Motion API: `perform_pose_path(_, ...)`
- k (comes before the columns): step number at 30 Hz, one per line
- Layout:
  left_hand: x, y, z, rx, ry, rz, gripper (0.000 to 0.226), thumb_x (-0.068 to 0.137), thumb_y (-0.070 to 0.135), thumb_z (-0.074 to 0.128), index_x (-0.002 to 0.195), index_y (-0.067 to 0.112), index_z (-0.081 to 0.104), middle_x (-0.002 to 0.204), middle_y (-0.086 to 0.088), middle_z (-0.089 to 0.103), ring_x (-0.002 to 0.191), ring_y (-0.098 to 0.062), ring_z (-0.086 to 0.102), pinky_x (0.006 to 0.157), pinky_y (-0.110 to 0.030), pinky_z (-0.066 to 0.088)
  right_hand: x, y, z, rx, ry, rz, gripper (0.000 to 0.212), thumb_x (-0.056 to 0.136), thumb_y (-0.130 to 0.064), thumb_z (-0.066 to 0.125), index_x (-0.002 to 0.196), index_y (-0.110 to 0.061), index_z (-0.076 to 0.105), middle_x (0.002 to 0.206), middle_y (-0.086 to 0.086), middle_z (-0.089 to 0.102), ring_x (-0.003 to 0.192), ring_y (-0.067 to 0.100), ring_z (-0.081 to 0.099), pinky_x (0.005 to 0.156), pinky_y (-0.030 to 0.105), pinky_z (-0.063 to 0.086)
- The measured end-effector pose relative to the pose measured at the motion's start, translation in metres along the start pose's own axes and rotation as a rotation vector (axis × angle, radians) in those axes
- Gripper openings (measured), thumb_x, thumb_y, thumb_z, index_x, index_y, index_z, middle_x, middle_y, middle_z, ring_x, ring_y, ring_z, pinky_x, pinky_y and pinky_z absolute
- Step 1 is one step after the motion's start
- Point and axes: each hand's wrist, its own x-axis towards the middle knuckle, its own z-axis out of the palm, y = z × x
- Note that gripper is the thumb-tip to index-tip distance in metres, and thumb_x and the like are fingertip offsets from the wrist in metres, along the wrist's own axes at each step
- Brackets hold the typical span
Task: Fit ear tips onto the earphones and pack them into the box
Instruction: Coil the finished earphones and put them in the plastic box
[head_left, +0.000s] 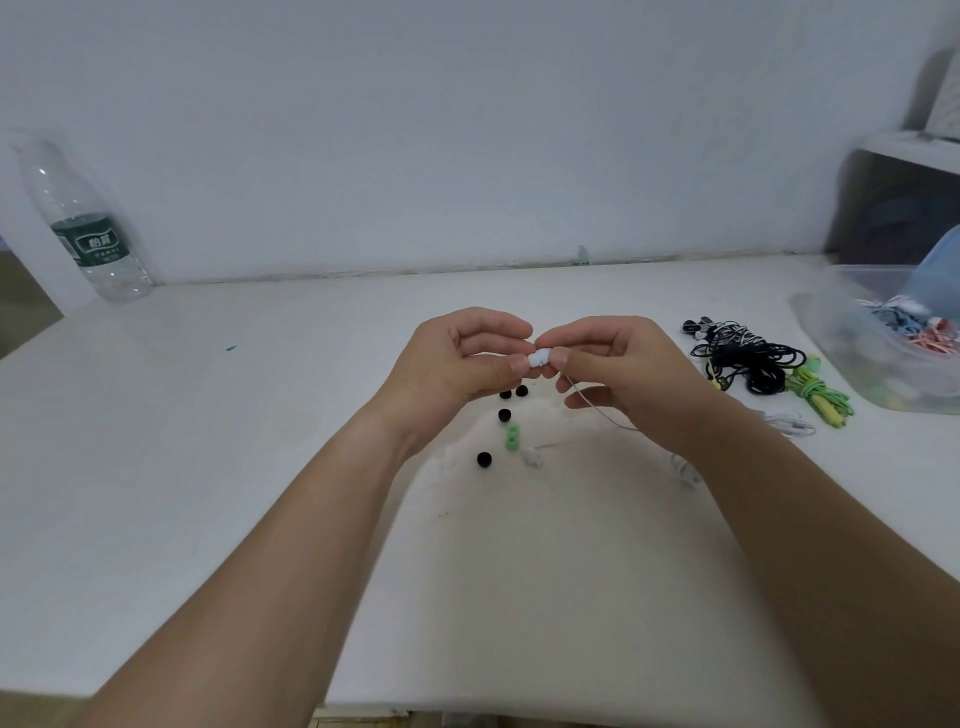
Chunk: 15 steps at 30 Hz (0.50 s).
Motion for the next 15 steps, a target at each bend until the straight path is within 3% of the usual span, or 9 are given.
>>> perform_pose_path(15,0.0002,-0.0015,0.001,-0.017,0.01,-0.011,0.023,0.085,0.001,0.074,0.105,0.012,0.069,0.101,-0.011,0.077,0.102,-0.034,0.072,0.093,-0.038,0.057,0.0001,0.0023,-0.0003,-0.051,0.027,-0.057,0.007,0.089,-0.01,0.072,0.095,-0.014,0.075,0.088,0.011,0.074,0.072,0.016,0.063,0.07,0.034,0.057)
